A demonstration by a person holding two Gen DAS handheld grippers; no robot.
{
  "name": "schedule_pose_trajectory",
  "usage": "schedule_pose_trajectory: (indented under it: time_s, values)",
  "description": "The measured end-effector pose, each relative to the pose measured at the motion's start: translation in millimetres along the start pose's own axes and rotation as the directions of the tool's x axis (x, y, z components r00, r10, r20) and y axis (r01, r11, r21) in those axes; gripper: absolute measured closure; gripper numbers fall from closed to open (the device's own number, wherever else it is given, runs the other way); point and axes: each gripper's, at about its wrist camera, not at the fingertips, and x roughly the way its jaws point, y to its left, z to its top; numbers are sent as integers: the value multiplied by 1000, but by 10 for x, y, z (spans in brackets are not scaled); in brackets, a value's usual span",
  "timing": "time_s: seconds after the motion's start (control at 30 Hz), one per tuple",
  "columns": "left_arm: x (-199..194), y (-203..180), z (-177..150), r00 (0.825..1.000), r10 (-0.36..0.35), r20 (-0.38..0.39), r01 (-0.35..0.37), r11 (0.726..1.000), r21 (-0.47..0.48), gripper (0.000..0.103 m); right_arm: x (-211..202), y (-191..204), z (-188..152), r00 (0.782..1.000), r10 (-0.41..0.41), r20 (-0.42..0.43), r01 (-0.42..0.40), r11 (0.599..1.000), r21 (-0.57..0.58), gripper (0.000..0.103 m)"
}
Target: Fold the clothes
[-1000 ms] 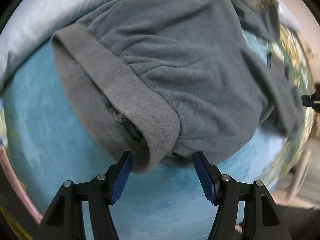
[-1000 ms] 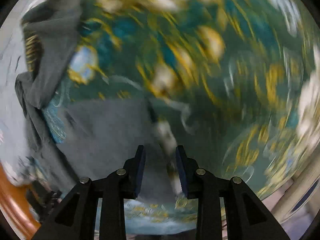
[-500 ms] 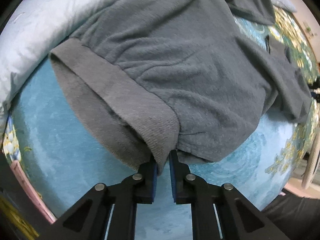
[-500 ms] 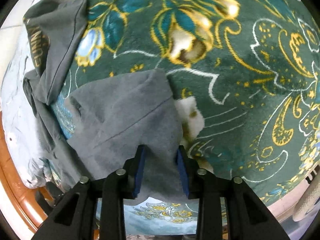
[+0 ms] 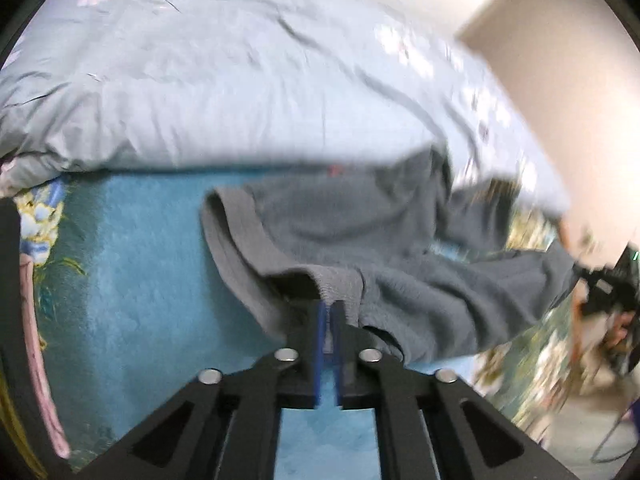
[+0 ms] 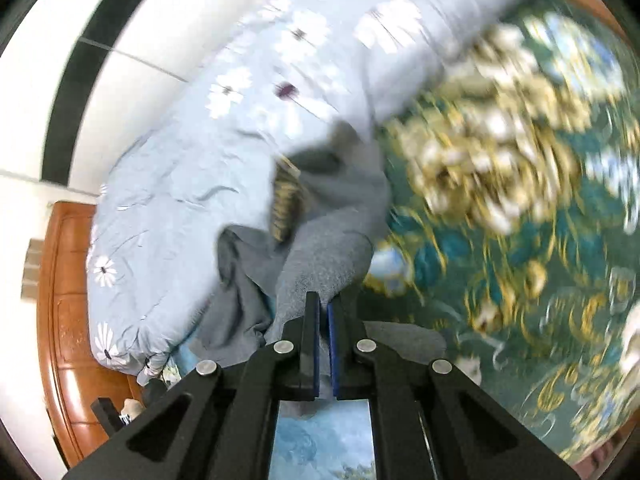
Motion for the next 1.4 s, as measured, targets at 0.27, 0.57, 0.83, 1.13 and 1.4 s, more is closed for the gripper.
schedule_pose_trajectory:
  time_s: [0.27, 0.57, 0.83, 1.13, 1.4]
  values:
    - [-36, 6, -494, 995, 58, -78, -58, 998, 3, 102, -126, -150, -346, 999, -38, -39, 38, 999, 13, 100]
    - [698, -134, -890, 968, 134, -213, -93, 977, 192, 38, 48, -326, -409, 990, -120, -71, 122, 992, 24, 100]
    - [1336, -148, -904, 943, 134, -306, -36, 952, 305, 40, 148, -389, -465, 980, -180, -84, 184, 982, 37, 100]
    - [1133, -193, -898, 949, -28, -315, 102, 970, 221, 99, 10, -337, -528, 978, -205, -30, 206, 977, 57, 100]
    - [-232, 183, -873, 963, -224, -154, 243, 963, 121, 99, -376, -110, -680, 989, -142, 36, 141, 990, 5, 103]
